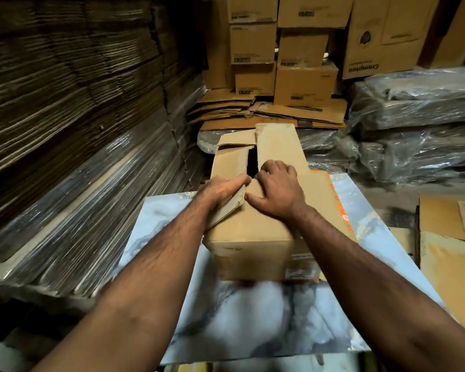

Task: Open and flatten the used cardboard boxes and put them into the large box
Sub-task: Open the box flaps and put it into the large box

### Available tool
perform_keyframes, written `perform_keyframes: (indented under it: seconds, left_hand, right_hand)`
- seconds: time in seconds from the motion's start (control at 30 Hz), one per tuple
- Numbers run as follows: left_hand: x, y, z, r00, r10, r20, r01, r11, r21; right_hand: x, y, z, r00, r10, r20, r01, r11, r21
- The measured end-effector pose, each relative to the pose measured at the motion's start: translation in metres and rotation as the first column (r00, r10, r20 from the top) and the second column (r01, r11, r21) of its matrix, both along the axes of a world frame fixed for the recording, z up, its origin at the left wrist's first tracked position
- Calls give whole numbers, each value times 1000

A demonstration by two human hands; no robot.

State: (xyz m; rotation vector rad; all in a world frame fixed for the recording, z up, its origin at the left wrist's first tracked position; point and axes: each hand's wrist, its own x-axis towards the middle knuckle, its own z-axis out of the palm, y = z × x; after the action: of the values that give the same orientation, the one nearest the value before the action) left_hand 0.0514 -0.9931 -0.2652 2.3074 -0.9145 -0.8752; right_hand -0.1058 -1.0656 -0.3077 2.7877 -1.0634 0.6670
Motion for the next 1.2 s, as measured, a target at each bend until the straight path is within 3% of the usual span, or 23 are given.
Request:
perform_keyframes:
  seconds: [0.2,0.43,0.7,0.8,0.9,0.97,1.07,1.2]
  left_hand:
    - [9,-2,-5,994,19,-111,-22,999,-25]
    - [3,2,-4,988,-62,-141,58,998,-31]
    - [9,-5,-23,960,-138,-245,121,989,-84]
    - [7,7,-24,969,-181,-167,165,981,-106]
    - [17,18,-48,925,-375,60,368,925,97]
    - [21,26,-60,879,-438,192,414,898,152]
    - [22,31,-69,847,-479,232,452,877,160]
    - [14,38,-87,817,-404,411,421,906,53]
  right_hand:
    - [-15,36,20,990,-62,126,78,988,-132]
    - [-38,81,24,943,-48,328,126,967,-220]
    - [-51,140,20,898,-33,438,148,962,-231]
    - [-58,168,5,914,-53,401,144,969,-200]
    - [-77,186,-26,938,-75,338,120,986,-116]
    - [-85,191,-47,965,-68,252,79,996,-37]
    - [-83,198,-75,997,-66,48,61,992,108]
    - [-75,202,-84,984,-141,-112,161,969,187]
